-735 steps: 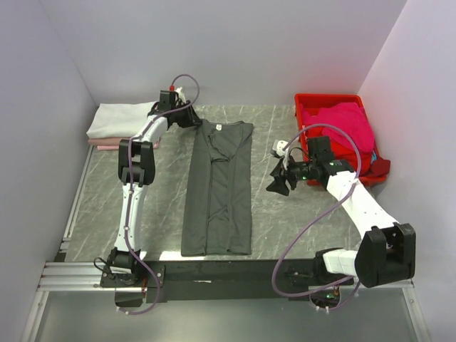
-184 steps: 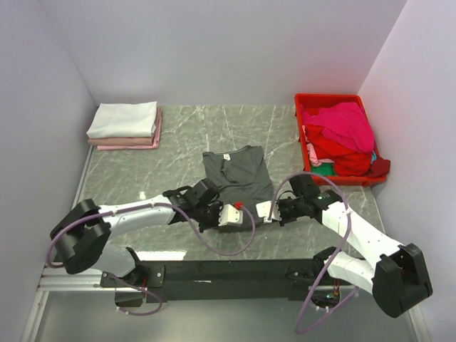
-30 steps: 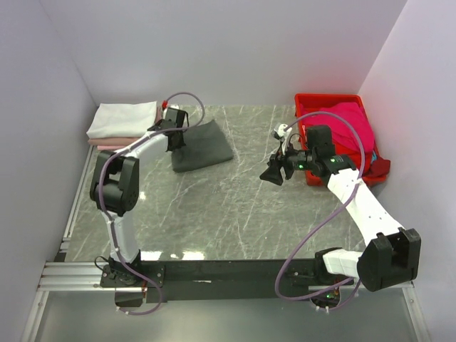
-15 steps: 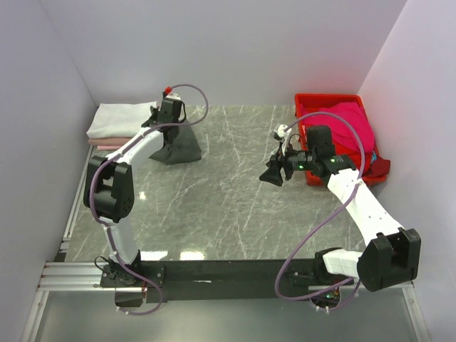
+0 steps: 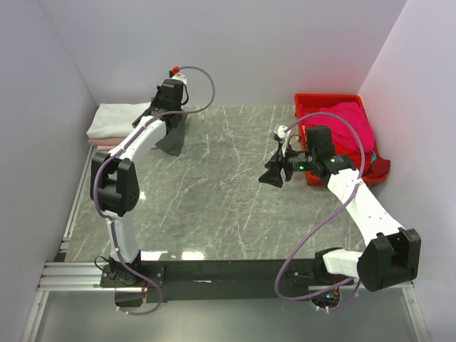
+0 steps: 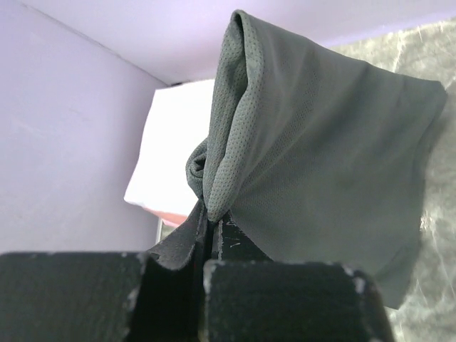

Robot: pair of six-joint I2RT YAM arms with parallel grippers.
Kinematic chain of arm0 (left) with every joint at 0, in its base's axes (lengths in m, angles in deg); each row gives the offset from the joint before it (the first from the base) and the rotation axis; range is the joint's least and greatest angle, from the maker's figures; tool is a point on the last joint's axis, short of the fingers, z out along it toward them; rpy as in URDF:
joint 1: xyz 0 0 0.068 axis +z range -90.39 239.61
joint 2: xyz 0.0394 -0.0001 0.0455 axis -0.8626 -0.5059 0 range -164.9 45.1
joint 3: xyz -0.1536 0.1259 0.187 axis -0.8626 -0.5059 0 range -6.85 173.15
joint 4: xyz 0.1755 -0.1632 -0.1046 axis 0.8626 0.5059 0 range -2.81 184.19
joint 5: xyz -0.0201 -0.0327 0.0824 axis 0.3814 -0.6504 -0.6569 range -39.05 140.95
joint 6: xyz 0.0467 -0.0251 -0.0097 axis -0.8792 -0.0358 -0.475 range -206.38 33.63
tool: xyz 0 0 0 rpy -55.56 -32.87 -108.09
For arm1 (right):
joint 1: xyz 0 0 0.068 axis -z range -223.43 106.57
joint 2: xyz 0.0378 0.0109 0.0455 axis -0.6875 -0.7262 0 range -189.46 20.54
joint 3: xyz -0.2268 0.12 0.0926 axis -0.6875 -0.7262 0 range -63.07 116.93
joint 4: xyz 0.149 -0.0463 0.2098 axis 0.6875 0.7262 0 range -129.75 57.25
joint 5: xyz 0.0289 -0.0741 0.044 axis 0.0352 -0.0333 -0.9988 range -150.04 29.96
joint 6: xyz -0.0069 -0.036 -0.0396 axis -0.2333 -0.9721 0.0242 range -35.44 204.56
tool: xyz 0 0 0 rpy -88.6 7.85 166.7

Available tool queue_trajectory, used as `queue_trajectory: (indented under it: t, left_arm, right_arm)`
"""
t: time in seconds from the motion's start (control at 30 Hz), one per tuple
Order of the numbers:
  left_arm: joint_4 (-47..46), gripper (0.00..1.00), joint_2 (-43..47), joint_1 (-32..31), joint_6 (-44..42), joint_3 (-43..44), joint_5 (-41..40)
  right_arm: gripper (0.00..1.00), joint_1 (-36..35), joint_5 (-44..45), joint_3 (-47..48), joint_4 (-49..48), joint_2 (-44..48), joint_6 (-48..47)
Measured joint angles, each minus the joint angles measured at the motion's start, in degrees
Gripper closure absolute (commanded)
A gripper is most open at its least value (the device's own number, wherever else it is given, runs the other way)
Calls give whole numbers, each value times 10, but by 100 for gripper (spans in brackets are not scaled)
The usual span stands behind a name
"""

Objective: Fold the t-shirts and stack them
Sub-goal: Neatly place the folded tshirt to the corner

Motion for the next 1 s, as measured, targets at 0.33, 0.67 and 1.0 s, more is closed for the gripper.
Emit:
queue_trajectory:
  t: [0.33,0.67,1.0]
  left_arm:
    - [12,100,-29,1,-29,78,-16]
    - [34,100,-29,1,-28,130,-25]
    - [53,100,-28,1,-29,143,-36]
  right_arm:
    - [29,0,-13,0,9,0,-7]
    - [29,0,-17,0,12,2,-10]
    - [29,0,-21,0,13,11,-9]
